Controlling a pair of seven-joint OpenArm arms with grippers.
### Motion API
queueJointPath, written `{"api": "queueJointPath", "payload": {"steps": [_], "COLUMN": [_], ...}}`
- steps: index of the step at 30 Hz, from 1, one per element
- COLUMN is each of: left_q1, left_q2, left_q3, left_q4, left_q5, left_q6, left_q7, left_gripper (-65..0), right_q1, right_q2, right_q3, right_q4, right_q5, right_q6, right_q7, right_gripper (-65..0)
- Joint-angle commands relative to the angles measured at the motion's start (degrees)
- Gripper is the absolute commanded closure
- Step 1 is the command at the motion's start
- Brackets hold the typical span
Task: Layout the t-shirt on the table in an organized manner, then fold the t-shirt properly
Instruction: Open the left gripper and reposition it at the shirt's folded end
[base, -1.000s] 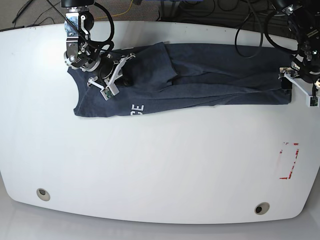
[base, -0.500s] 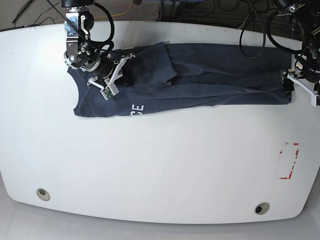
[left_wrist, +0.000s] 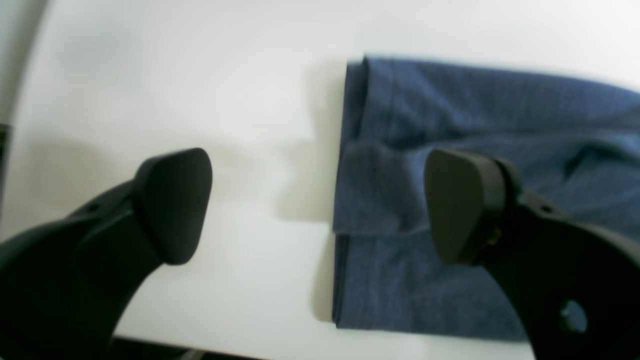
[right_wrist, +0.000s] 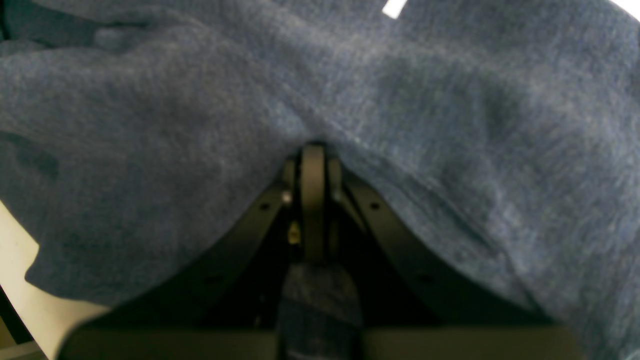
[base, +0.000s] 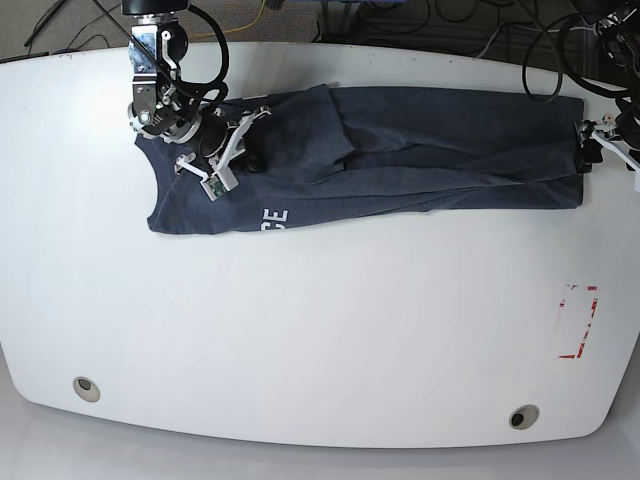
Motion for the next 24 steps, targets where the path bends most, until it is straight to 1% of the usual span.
{"api": "queueJointPath", "payload": {"steps": [1, 4, 7, 15, 24], "left_q1": [-0.57, -1.37, -1.45, -1.54, -1.54], "left_q2": [-2.16, -2.34, -2.43, -2.43, -2.16], "left_q3": [-0.24, -0.15, 0.03, 5.21, 8.99], "left_q4": [-1.18, -2.68, -3.73, -4.52, -4.52], "left_q5": [-0.69, -0.6, -0.51, -0.51, -0.51], "left_q6": [-1.69, -4.33, -5.47, -5.65, -5.47], "left_q7": [-1.41, -1.41, -1.41, -1.41, -1.41], "left_gripper": [-65.0, -65.0, -65.0, -65.0, -65.0], "right_q1": [-0.06, -0.06, -0.15, -0.06, -0.15], "right_q2": [0.42, 0.34, 0.34, 0.34, 0.34], "right_q3": [-0.17, -0.17, -0.17, -0.17, -0.17], "right_q4": [0.01, 0.01, 0.01, 0.01, 0.1], "right_q5": [-2.03, -2.03, -1.76, -1.76, -1.68], "right_q6": [-0.55, -0.55, -0.55, -0.55, -0.55], "right_q7": [-2.37, -2.37, -2.37, -2.37, -2.37], "right_gripper": [0.0, 0.0, 0.0, 0.0, 0.0]}}
